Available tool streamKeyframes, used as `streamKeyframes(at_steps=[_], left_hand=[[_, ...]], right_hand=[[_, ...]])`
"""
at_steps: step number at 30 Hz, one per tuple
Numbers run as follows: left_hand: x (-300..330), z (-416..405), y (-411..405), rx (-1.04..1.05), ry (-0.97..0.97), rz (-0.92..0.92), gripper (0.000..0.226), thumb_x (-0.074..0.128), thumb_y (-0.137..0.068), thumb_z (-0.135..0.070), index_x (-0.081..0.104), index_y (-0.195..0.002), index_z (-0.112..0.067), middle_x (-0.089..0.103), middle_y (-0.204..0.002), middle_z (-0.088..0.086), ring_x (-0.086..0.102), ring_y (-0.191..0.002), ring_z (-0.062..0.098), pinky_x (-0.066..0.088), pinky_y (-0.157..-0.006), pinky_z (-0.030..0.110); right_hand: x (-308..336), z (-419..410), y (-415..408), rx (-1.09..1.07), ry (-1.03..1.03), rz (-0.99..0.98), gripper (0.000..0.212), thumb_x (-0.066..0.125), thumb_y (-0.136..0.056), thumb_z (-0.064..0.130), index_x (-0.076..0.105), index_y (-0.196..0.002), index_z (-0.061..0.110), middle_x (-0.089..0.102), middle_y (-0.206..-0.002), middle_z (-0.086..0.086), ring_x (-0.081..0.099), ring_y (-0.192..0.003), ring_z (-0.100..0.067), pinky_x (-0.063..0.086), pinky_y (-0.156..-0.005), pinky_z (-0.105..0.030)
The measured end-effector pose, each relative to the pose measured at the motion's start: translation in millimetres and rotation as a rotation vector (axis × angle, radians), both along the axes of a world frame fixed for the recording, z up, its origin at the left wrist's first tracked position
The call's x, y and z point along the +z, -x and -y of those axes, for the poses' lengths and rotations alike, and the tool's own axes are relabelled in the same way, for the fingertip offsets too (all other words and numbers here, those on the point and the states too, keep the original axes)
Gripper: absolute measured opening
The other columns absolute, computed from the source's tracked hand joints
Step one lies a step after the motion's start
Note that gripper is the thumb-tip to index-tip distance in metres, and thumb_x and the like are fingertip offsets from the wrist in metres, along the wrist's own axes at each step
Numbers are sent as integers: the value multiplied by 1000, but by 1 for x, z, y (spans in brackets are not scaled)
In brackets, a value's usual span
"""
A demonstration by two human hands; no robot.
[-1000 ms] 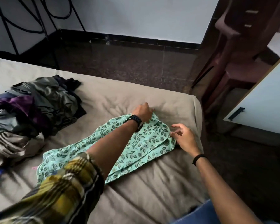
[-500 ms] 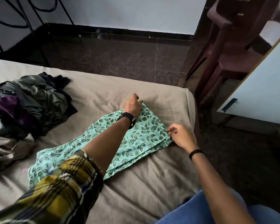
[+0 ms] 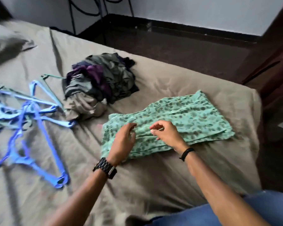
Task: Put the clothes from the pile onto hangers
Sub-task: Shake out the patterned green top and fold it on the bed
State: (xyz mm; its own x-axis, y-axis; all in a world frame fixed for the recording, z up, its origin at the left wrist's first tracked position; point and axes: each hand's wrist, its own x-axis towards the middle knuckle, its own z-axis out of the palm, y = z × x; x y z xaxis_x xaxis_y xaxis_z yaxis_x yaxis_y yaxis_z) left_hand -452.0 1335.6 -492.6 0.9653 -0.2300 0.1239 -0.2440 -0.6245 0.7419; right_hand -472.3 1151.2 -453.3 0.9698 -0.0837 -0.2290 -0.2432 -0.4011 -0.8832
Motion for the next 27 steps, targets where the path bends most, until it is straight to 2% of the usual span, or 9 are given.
streamKeyframes(at_steps=[6,9,11,14,17,20,22,25,27], left_hand=[[10,-115,56,468,-128,167,41,50,-81,-13,57,-121,-11,52,-126,12,48,-120,28,33,-105,40],[0,-155,66,835,-367,74,59,57,-81,-17,42,-138,-18,24,-152,17,17,-143,35,3,-113,57],[-9,-177,69,958,-376,36,66,55,-83,-21,33,-144,-19,11,-156,18,9,-144,37,3,-111,62],[-19,-195,66,1095,-62,-92,64,54,-89,-16,26,-147,-11,10,-154,24,13,-142,40,14,-115,54],[-22,-191,63,1126,318,-89,62,53,-88,-2,26,-144,-5,27,-147,23,31,-135,35,28,-112,45],[-14,-180,57,1171,867,-108,55,46,-95,0,22,-144,-10,45,-135,15,61,-96,23,49,-86,31],[-7,-174,54,1190,1144,-169,38,38,-101,-7,31,-138,-9,53,-121,13,62,-78,19,52,-72,29],[0,-163,53,1107,1164,-219,21,34,-103,-14,55,-102,-9,69,-90,9,63,-81,23,52,-66,24],[7,-155,52,985,1139,-214,22,38,-102,-16,60,-97,-14,73,-81,1,65,-79,18,50,-67,23]], right_hand=[[-4,-120,-16,326,-3,-44,12,65,-85,6,64,-82,17,61,-72,0,57,-66,-13,54,-67,-34],[-5,-169,-19,467,2,-56,15,62,-85,4,62,-81,18,60,-70,0,55,-62,-12,51,-60,-28],[-7,-197,-20,525,-2,-39,14,60,-85,5,64,-90,17,60,-74,1,55,-65,-11,51,-68,-32],[-8,-234,-22,661,95,39,38,53,-88,8,61,-123,22,60,-111,-4,58,-101,-18,43,-94,-31],[-23,-265,-13,886,219,33,55,42,-91,4,40,-144,20,38,-143,-15,34,-135,-27,23,-111,-27],[-41,-272,-1,904,418,81,45,42,-94,10,47,-138,13,39,-142,-14,39,-128,-33,26,-110,-33],[-42,-265,3,799,333,126,36,44,-93,6,59,-126,6,49,-132,-15,47,-120,-31,29,-105,-28],[-33,-241,0,622,158,83,33,45,-89,-3,63,-115,6,58,-118,-11,56,-108,-23,38,-95,-19],[-23,-220,-2,567,93,31,40,42,-87,-9,59,-117,10,57,-108,-5,56,-95,-16,41,-79,-12]])
